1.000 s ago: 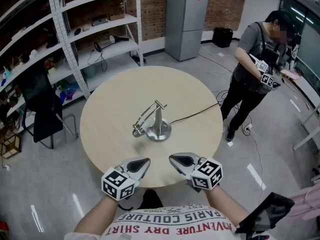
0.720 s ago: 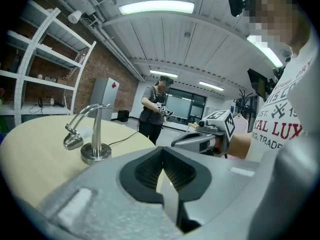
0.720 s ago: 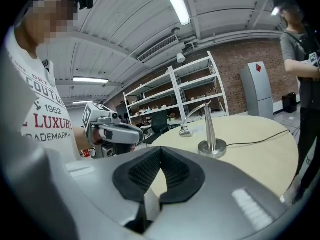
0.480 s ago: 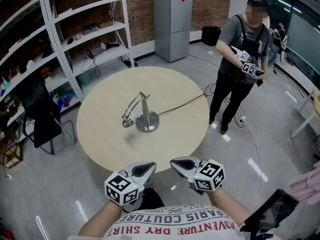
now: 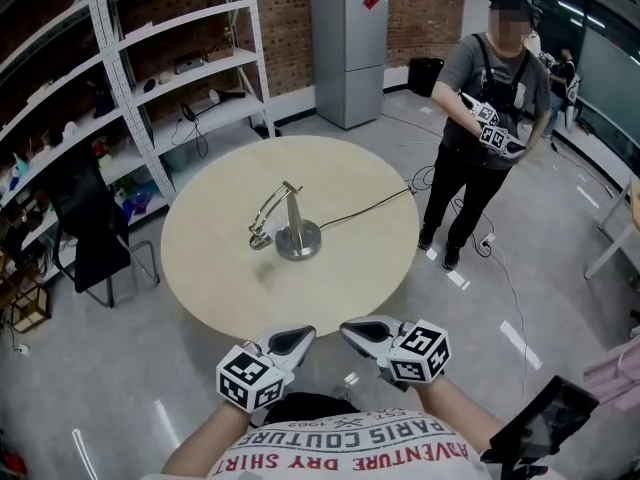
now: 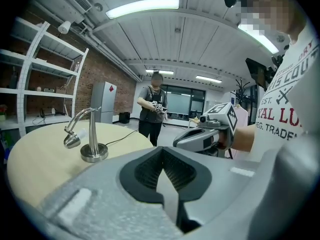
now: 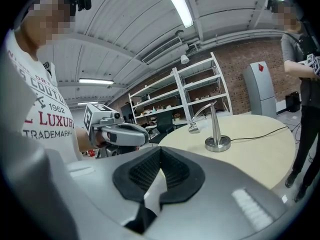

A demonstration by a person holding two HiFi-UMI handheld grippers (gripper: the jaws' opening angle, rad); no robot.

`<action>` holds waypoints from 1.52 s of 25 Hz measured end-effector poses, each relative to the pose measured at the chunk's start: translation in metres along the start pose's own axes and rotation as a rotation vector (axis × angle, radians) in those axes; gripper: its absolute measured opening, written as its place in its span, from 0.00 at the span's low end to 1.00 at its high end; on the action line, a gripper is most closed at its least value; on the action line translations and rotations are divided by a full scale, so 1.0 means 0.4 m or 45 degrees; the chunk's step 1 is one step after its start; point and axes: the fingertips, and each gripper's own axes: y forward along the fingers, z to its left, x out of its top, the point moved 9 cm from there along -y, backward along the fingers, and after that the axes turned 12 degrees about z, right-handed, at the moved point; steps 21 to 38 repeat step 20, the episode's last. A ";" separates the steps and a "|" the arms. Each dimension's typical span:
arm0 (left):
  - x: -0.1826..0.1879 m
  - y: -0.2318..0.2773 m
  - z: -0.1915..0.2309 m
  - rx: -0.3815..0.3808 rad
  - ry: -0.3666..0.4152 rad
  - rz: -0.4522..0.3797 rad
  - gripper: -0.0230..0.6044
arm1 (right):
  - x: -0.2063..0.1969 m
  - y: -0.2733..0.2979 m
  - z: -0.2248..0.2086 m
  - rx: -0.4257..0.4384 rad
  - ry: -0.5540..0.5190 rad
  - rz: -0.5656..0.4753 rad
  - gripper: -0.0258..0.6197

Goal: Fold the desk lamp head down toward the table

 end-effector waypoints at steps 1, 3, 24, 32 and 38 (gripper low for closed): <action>-0.002 -0.003 -0.002 0.000 -0.003 -0.003 0.04 | 0.001 0.001 0.001 0.000 0.001 -0.003 0.04; -0.007 -0.009 0.000 0.002 -0.011 -0.012 0.04 | 0.000 0.003 0.003 0.001 0.002 -0.012 0.04; -0.011 -0.014 -0.031 0.002 -0.007 -0.022 0.04 | -0.017 -0.030 0.028 -0.003 0.018 -0.036 0.04; -0.011 -0.014 -0.031 0.002 -0.007 -0.022 0.04 | -0.017 -0.030 0.028 -0.003 0.018 -0.036 0.04; -0.011 -0.014 -0.031 0.002 -0.007 -0.022 0.04 | -0.017 -0.030 0.028 -0.003 0.018 -0.036 0.04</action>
